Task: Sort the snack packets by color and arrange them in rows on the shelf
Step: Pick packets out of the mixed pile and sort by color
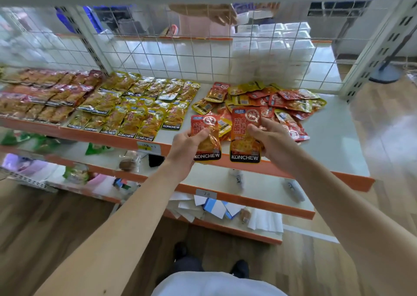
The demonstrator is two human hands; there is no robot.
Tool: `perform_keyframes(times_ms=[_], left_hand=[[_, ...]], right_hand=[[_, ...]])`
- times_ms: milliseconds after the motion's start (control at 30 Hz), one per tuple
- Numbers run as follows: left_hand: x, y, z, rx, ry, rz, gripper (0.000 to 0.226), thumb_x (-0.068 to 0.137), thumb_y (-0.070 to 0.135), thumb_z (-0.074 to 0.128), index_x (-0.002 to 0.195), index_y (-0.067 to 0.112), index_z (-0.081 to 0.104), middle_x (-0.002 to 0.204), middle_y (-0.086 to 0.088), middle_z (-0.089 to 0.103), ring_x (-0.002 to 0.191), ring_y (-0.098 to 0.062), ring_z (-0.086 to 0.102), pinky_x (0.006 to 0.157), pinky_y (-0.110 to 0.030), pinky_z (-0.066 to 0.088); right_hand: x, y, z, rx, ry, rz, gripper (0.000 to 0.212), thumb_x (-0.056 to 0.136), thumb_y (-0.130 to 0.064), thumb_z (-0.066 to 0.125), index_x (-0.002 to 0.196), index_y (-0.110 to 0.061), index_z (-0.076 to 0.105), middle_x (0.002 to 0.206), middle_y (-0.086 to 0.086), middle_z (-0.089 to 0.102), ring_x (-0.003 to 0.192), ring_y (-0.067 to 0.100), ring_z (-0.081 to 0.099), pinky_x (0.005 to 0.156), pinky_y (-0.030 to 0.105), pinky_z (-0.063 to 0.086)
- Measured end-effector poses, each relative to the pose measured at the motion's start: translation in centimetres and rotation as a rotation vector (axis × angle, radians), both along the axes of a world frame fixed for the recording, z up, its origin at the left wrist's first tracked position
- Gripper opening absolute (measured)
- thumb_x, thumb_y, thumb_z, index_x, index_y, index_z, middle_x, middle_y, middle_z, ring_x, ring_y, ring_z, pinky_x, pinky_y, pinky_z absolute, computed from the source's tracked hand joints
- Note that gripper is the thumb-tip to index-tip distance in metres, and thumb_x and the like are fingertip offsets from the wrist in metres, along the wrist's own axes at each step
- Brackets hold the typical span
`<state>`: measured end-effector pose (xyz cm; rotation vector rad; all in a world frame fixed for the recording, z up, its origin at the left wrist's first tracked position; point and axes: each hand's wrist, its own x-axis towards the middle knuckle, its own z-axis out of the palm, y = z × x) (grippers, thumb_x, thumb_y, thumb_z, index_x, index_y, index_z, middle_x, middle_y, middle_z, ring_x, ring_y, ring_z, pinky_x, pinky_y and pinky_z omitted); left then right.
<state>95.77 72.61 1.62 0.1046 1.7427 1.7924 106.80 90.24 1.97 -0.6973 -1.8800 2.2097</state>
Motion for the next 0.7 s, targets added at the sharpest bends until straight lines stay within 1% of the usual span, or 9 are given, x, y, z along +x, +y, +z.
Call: perform_keyframes(times_ms=[67,167,200,267,367,433,500,600,700], left_hand=[[-0.6,-0.7,0.3,0.037,-0.001,0.022,0.009,0.097,0.012,0.064,0.105,0.014,0.067,0.088,-0.006,0.077,0.084,-0.025,0.075,0.072,-0.039,0.062],[-1.6,-1.8,0.3,0.055,0.057,0.034,0.013,0.095,0.009,0.065,0.106,0.016,0.070,0.099,-0.008,0.077,0.092,-0.028,0.074,0.080,-0.043,0.060],[-1.9,-2.2,0.3,0.052,0.077,0.037,0.013,0.095,0.009,0.066,0.105,0.016,0.071,0.100,-0.008,0.077,0.093,-0.028,0.074,0.082,-0.043,0.060],[-2.7,-3.1,0.3,0.046,0.113,0.046,0.012,0.095,0.009,0.066,0.100,0.018,0.072,0.097,-0.005,0.077,0.089,-0.023,0.074,0.082,-0.041,0.060],[-3.8,-4.9,0.3,0.037,0.149,0.036,0.013,0.094,0.008,0.067,0.094,0.020,0.074,0.088,0.002,0.078,0.082,-0.014,0.074,0.076,-0.033,0.059],[-4.6,-6.3,0.4,0.035,0.179,0.026,0.013,0.094,0.007,0.067,0.093,0.018,0.073,0.083,0.006,0.078,0.077,-0.008,0.073,0.067,-0.022,0.057],[-5.6,-7.9,0.5,0.049,0.187,0.037,0.013,0.093,0.006,0.067,0.094,0.017,0.074,0.083,0.007,0.077,0.075,-0.006,0.073,0.063,-0.018,0.056],[-7.2,-10.8,0.4,0.057,0.209,0.057,0.015,0.092,0.008,0.069,0.092,0.021,0.075,0.085,0.007,0.078,0.079,-0.009,0.074,0.069,-0.022,0.058],[-9.0,-14.0,0.6,0.068,0.212,0.083,0.018,0.092,0.008,0.070,0.089,0.024,0.076,0.087,0.005,0.078,0.080,-0.012,0.074,0.072,-0.028,0.058]], right_hand=[[-0.6,-0.5,0.3,-0.012,-0.013,0.061,0.017,0.099,-0.008,0.056,0.111,-0.018,0.062,0.109,0.005,0.071,0.105,0.023,0.070,0.093,0.046,0.056],[-1.4,-1.6,0.8,0.043,-0.004,0.065,0.019,0.097,-0.004,0.058,0.104,-0.021,0.065,0.106,0.002,0.073,0.099,0.019,0.072,0.090,0.043,0.058],[-1.8,-1.9,0.8,0.068,0.006,0.048,0.020,0.097,-0.003,0.059,0.102,-0.021,0.067,0.106,0.003,0.074,0.100,0.020,0.072,0.090,0.043,0.058],[-2.5,-2.7,0.8,0.103,0.025,0.021,0.023,0.096,-0.002,0.060,0.097,-0.021,0.071,0.103,0.002,0.076,0.100,0.022,0.072,0.089,0.044,0.058],[-3.8,-4.3,1.1,0.124,0.030,-0.013,0.025,0.095,0.000,0.061,0.094,-0.023,0.071,0.100,-0.002,0.076,0.098,0.020,0.072,0.089,0.042,0.058],[-4.8,-5.7,1.2,0.131,0.038,-0.020,0.025,0.094,-0.001,0.063,0.094,-0.024,0.071,0.100,-0.003,0.076,0.099,0.019,0.072,0.090,0.041,0.058],[-5.9,-7.3,1.3,0.145,0.042,-0.033,0.022,0.093,-0.003,0.064,0.096,-0.024,0.070,0.102,-0.001,0.076,0.100,0.020,0.072,0.092,0.042,0.057],[-7.9,-10.1,1.5,0.177,0.040,-0.058,0.016,0.092,-0.006,0.067,0.098,-0.020,0.068,0.103,0.001,0.075,0.099,0.020,0.072,0.093,0.043,0.057],[-10.0,-13.4,1.7,0.205,0.045,-0.053,0.016,0.090,-0.005,0.069,0.094,-0.021,0.070,0.096,0.000,0.077,0.092,0.019,0.073,0.090,0.042,0.058]])
